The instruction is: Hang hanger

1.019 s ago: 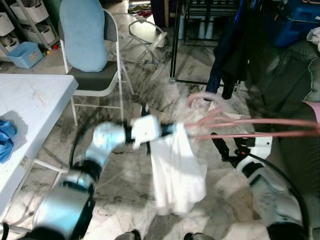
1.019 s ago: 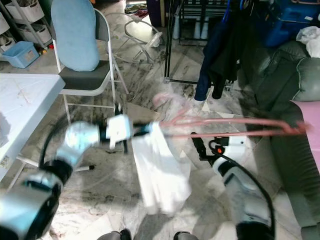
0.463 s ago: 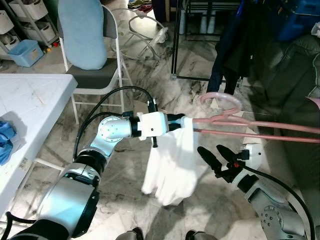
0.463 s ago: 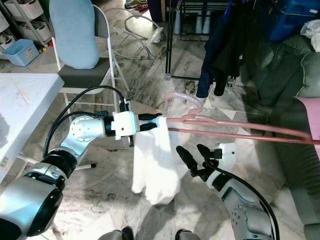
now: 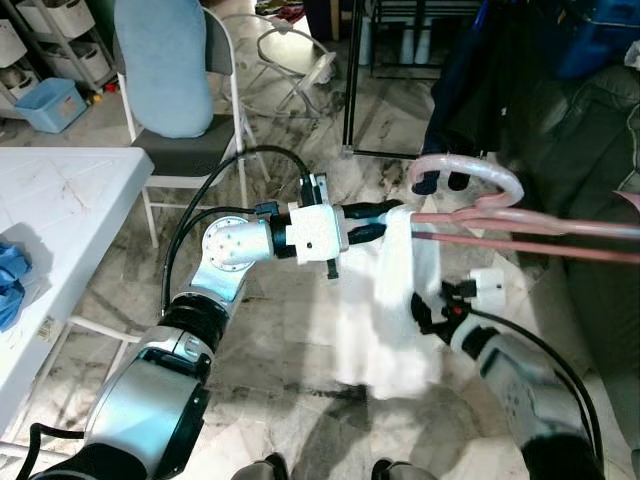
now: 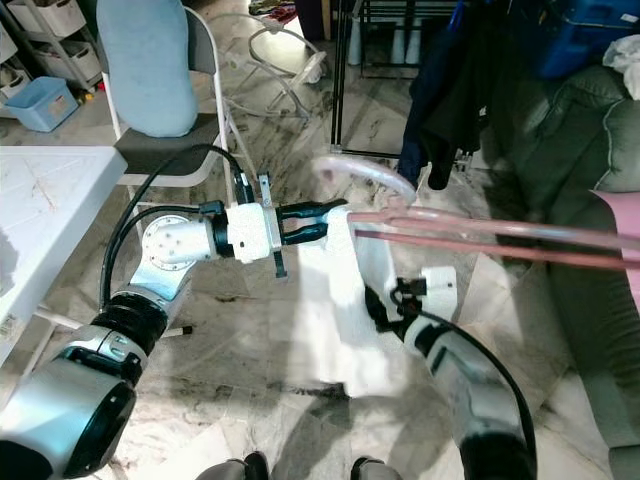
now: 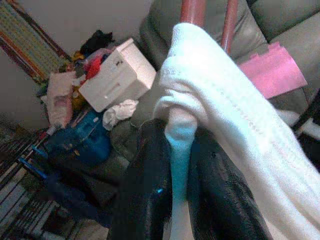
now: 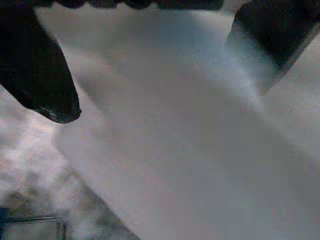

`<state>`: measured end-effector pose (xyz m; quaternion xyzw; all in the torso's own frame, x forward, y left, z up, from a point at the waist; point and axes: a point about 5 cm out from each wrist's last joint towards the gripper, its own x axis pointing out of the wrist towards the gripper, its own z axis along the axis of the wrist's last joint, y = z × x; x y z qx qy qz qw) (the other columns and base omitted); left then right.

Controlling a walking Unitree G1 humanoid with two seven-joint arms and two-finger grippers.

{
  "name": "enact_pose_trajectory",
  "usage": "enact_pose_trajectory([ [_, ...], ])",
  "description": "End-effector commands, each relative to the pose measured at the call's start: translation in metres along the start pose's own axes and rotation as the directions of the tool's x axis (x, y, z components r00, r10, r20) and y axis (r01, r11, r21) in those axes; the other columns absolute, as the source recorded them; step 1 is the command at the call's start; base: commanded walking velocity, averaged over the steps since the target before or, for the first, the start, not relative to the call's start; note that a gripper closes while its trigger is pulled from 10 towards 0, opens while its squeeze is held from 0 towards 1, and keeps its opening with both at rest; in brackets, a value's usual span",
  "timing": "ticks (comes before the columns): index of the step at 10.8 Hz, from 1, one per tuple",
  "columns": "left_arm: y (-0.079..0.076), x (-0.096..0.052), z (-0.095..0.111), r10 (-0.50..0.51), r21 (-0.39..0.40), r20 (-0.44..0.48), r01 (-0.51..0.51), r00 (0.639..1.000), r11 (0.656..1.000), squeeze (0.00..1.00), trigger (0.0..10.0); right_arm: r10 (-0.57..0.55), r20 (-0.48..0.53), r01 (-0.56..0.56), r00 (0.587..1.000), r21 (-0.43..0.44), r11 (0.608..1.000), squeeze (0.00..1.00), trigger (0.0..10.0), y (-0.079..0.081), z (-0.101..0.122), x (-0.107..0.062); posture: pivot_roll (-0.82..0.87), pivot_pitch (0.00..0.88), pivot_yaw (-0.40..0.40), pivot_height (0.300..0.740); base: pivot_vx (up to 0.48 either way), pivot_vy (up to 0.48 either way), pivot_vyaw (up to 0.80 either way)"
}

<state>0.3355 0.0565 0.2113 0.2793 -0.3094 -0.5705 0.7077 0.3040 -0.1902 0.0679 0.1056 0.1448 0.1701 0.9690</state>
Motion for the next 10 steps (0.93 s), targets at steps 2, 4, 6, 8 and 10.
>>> enact_pose_trajectory([
  [2,0.015,-0.010,0.007,0.078,0.016,0.019,-0.078,0.997,0.997,0.00,0.0,-0.168,-0.095,0.167,0.981,-0.014,0.986,0.00,0.0,-0.023,-0.017,-0.007,-0.16,0.174,0.076,0.740,0.000,0.000,0.00],
  [4,0.017,-0.026,-0.004,0.113,0.008,-0.069,-0.113,0.991,0.994,0.00,0.0,-0.322,-0.137,0.325,0.937,-0.005,0.946,0.00,0.0,-0.050,-0.025,-0.028,-0.17,0.173,0.070,0.740,0.000,0.000,0.00],
  [6,0.013,-0.045,-0.021,0.140,-0.004,-0.202,-0.143,0.969,0.990,0.00,0.0,-0.390,-0.126,0.392,0.912,-0.011,0.920,0.00,0.0,-0.069,-0.025,-0.053,-0.20,0.174,0.070,0.740,0.000,0.000,0.00],
  [8,-0.009,-0.070,-0.043,0.126,-0.069,-0.345,-0.159,0.930,0.985,0.00,0.0,-0.523,-0.049,0.523,0.851,-0.015,0.852,0.00,0.0,-0.098,-0.005,-0.086,-0.24,0.174,0.072,0.740,0.000,0.000,0.00],
  [10,-0.035,-0.087,-0.057,0.052,-0.134,-0.428,-0.120,0.902,0.984,0.00,0.0,-0.594,0.077,0.597,0.801,-0.025,0.802,0.00,0.0,-0.112,0.035,-0.097,-0.27,0.172,0.075,0.740,0.000,0.000,0.00],
])
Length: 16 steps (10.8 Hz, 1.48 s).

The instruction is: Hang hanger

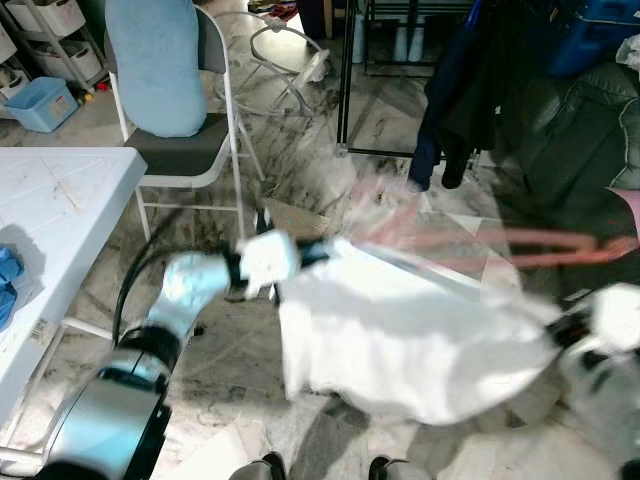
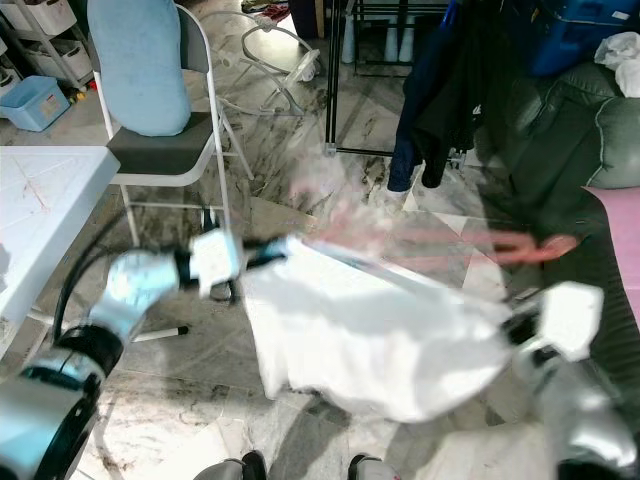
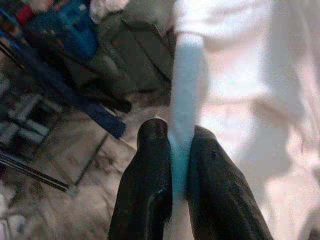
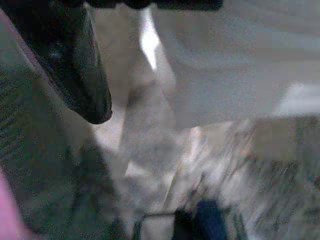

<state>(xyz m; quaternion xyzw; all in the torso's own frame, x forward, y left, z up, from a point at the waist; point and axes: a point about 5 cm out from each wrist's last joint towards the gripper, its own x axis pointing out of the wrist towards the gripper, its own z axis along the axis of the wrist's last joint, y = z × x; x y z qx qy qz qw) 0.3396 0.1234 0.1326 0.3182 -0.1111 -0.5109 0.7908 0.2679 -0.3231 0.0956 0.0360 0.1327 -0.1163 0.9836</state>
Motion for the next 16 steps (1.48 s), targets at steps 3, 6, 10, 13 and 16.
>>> enact_pose_trajectory([
  [3,-0.014,-0.019,-0.022,0.029,-0.088,-0.088,-0.037,0.996,0.995,0.00,0.0,-0.139,0.151,0.136,0.979,0.029,0.990,0.00,0.0,-0.020,0.053,-0.002,-0.29,0.165,0.073,0.740,0.000,0.000,0.00],
  [6,-0.036,-0.029,-0.037,-0.044,-0.134,-0.153,0.023,0.987,0.991,0.00,0.0,-0.152,0.212,0.154,0.965,0.009,0.988,0.00,0.0,-0.020,0.078,0.001,-0.29,0.166,0.074,0.740,0.000,0.000,0.00],
  [10,-0.051,-0.030,-0.052,-0.075,-0.105,-0.305,0.045,0.949,0.993,0.00,0.0,-0.090,0.258,0.098,0.962,-0.019,0.995,0.00,0.0,-0.005,0.102,0.007,-0.30,0.162,0.077,0.740,0.000,0.000,0.00],
  [13,-0.043,-0.026,-0.067,0.129,-0.040,-0.486,-0.170,0.864,0.985,0.00,0.0,-0.020,0.276,0.034,0.961,-0.049,0.998,0.00,0.0,0.014,0.105,0.001,-0.31,0.163,0.076,0.740,0.000,0.000,0.00],
  [16,-0.049,-0.034,-0.081,0.201,-0.006,-0.624,-0.261,0.755,0.965,0.00,0.0,0.067,0.301,-0.049,0.951,-0.067,0.997,0.00,0.0,0.042,0.110,-0.006,-0.31,0.163,0.081,0.740,0.000,0.000,0.00],
])
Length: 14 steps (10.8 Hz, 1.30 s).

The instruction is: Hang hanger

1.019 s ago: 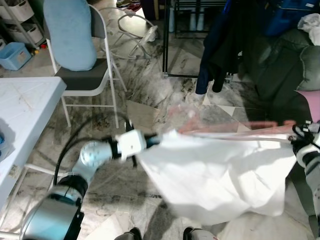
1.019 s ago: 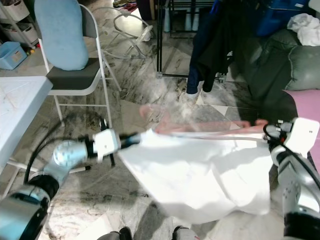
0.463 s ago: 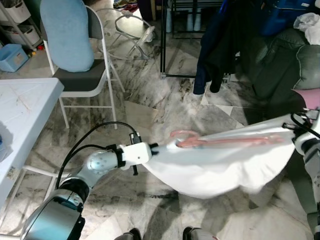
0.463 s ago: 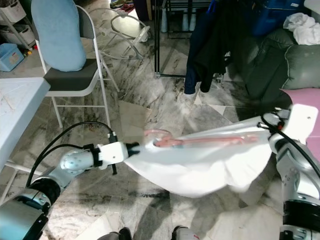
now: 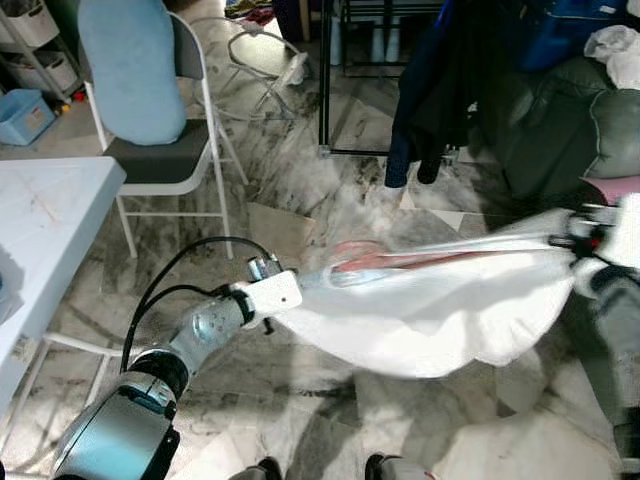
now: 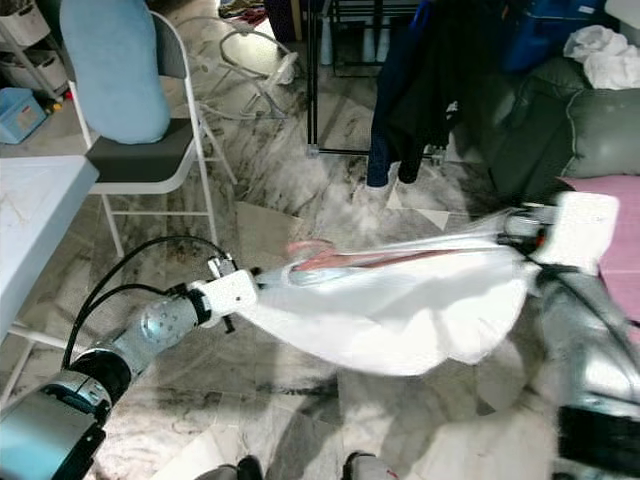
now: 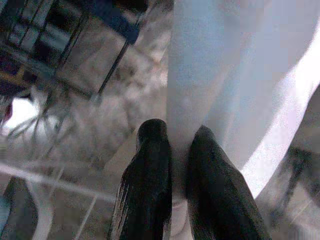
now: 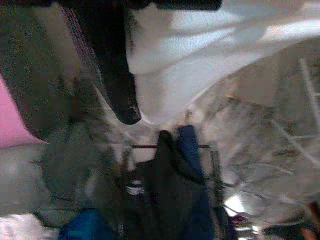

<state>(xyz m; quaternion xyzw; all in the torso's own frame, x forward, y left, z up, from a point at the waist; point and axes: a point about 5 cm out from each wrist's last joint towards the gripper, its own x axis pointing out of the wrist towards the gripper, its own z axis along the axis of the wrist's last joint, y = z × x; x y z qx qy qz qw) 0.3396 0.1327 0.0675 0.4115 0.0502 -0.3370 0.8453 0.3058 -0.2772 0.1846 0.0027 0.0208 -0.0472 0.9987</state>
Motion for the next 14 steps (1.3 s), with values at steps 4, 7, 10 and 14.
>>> enact_pose_trajectory([
  [4,-0.036,-0.003,-0.030,0.048,-0.362,-0.253,-0.140,0.966,0.922,0.00,0.0,0.119,0.062,-0.120,0.991,0.014,0.993,0.00,0.0,0.064,0.003,0.005,-0.32,0.154,0.082,0.740,0.000,0.000,0.00],
  [7,-0.056,0.019,0.001,-0.020,-0.486,-0.181,-0.072,0.983,0.871,0.00,0.0,0.270,-0.021,-0.270,0.963,0.019,0.963,0.00,0.0,0.120,-0.024,0.002,-0.33,0.155,0.082,0.740,0.000,0.000,0.00],
  [10,-0.045,0.035,0.031,0.030,-0.610,-0.101,-0.086,0.994,0.787,0.00,0.0,0.439,-0.156,-0.449,0.885,-0.038,0.893,0.00,0.0,0.149,-0.060,-0.019,-0.34,0.152,0.085,0.740,0.000,0.000,0.00],
  [14,-0.017,0.041,0.043,0.147,-0.774,-0.122,-0.187,0.982,0.604,0.00,0.0,0.478,-0.341,-0.525,0.809,-0.055,0.849,0.00,0.0,0.156,-0.115,-0.043,-0.33,0.145,0.082,0.740,0.000,0.000,0.00],
])
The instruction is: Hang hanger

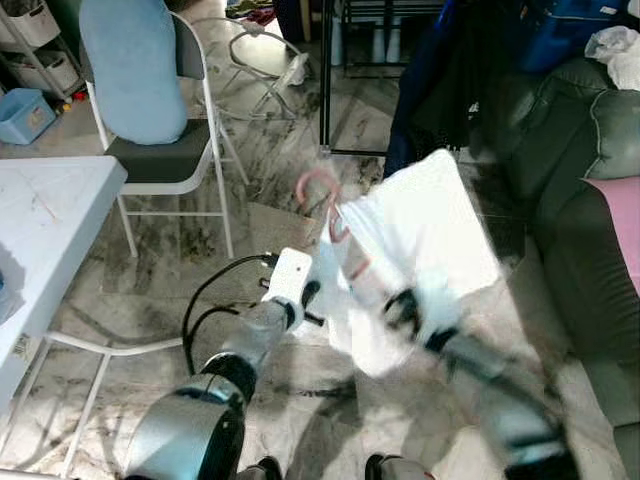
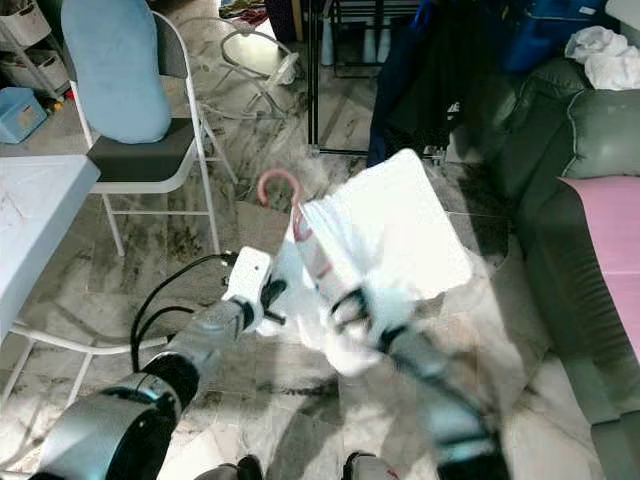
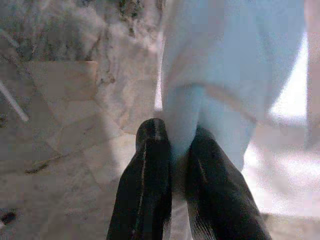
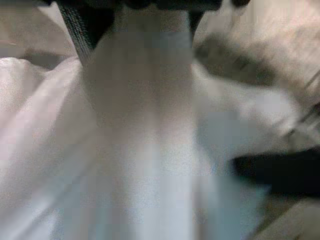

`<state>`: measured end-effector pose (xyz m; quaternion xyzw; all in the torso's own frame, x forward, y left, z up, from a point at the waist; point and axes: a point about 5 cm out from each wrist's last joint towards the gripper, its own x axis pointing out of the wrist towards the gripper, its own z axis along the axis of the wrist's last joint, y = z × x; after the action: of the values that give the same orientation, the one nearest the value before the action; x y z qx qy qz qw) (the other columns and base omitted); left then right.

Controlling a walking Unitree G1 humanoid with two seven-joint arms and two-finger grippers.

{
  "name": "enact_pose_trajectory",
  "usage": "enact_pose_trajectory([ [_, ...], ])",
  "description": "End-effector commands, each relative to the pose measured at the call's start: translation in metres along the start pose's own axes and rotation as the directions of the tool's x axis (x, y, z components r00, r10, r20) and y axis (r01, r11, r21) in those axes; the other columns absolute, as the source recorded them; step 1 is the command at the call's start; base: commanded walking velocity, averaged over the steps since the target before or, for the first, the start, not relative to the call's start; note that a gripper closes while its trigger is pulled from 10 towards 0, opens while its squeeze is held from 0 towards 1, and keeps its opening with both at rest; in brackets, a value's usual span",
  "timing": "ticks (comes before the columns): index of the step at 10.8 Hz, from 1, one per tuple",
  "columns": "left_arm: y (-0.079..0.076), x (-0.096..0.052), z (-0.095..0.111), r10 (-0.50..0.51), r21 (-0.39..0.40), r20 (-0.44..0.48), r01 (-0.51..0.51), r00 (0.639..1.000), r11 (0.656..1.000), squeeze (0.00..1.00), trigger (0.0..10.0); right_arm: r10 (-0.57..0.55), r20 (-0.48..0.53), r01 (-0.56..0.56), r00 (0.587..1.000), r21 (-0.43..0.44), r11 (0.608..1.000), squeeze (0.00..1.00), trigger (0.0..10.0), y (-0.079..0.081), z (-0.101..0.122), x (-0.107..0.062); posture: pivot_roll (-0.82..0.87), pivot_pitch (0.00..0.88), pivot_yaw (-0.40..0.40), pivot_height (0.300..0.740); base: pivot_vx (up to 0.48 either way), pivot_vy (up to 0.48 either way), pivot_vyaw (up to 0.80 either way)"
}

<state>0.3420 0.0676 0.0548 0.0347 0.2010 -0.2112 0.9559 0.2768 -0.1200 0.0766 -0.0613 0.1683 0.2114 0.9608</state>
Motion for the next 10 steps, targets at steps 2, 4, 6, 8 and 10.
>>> enact_pose_trajectory([
  [2,0.005,0.003,0.023,0.035,-0.058,0.087,-0.030,0.996,0.998,0.00,0.0,0.149,-0.116,-0.150,0.982,0.005,0.989,0.00,0.0,0.029,-0.033,-0.002,-0.33,0.144,0.079,0.740,0.000,0.000,0.00],
  [4,0.006,0.002,0.026,0.022,-0.017,0.103,-0.021,0.994,1.000,0.00,0.0,0.072,-0.114,-0.079,0.991,-0.058,0.995,1.00,10.0,0.010,-0.041,-0.006,-0.33,0.144,0.075,0.740,0.000,0.000,0.00],
  [6,0.012,0.001,0.029,0.022,0.040,0.119,-0.027,0.993,0.999,0.00,0.0,-0.023,-0.056,0.015,0.998,-0.139,0.990,1.00,10.0,-0.014,-0.034,-0.012,-0.34,0.144,0.077,0.740,0.000,0.000,0.00],
  [8,0.023,-0.001,0.035,0.060,0.055,0.131,-0.068,0.990,0.996,0.00,0.0,-0.080,0.015,0.081,0.997,-0.222,0.972,1.00,10.0,-0.035,-0.028,-0.026,-0.35,0.146,0.081,0.740,0.000,0.000,0.00],
  [10,0.025,-0.002,0.043,0.036,0.154,0.163,-0.062,0.986,0.986,0.00,0.0,0.058,0.035,-0.047,0.998,-0.264,0.963,1.00,10.0,-0.035,-0.024,-0.046,-0.36,0.148,0.086,0.740,0.000,0.000,0.00],
])
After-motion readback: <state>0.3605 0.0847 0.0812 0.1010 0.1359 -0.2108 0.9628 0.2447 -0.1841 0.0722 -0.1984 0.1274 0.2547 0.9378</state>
